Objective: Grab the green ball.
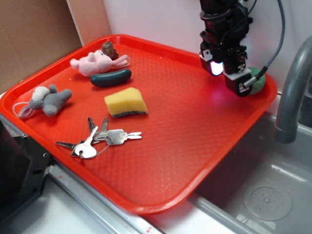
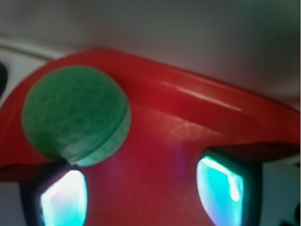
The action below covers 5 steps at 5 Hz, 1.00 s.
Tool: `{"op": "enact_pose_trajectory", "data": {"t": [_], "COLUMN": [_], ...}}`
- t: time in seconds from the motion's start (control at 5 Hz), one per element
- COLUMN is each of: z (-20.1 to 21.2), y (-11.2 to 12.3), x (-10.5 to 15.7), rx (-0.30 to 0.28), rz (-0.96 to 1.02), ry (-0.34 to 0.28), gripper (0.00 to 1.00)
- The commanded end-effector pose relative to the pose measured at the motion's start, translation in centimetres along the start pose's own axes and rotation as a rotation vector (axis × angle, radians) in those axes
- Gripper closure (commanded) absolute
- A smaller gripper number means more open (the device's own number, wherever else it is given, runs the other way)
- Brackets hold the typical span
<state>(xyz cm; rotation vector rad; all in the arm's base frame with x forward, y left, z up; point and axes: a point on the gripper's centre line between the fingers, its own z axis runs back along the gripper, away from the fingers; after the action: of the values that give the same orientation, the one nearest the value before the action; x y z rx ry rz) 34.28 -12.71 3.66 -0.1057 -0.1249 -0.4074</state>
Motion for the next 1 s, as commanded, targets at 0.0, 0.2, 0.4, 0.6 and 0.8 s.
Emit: {"op": "enact_pose_trajectory", "data": {"t": [0.0, 0.2, 0.4, 0.6, 0.8], "z": [7.8, 6.7, 5.1, 2.8, 0.7], "y": [-2.5, -2.6, -2.0, -2.4, -3.1], "x": [2.3, 3.0, 3.2, 2.3, 1.8], "rx": [0.08, 0.069, 0.073, 0.065, 0.03], "rz": [-0.132, -0.148, -0.13, -0.097, -0.102], "ry": [-0.136, -0.104, -0.054, -0.041, -0.013], "gripper": [0.0, 0.0, 0.0, 0.0, 0.0]}}
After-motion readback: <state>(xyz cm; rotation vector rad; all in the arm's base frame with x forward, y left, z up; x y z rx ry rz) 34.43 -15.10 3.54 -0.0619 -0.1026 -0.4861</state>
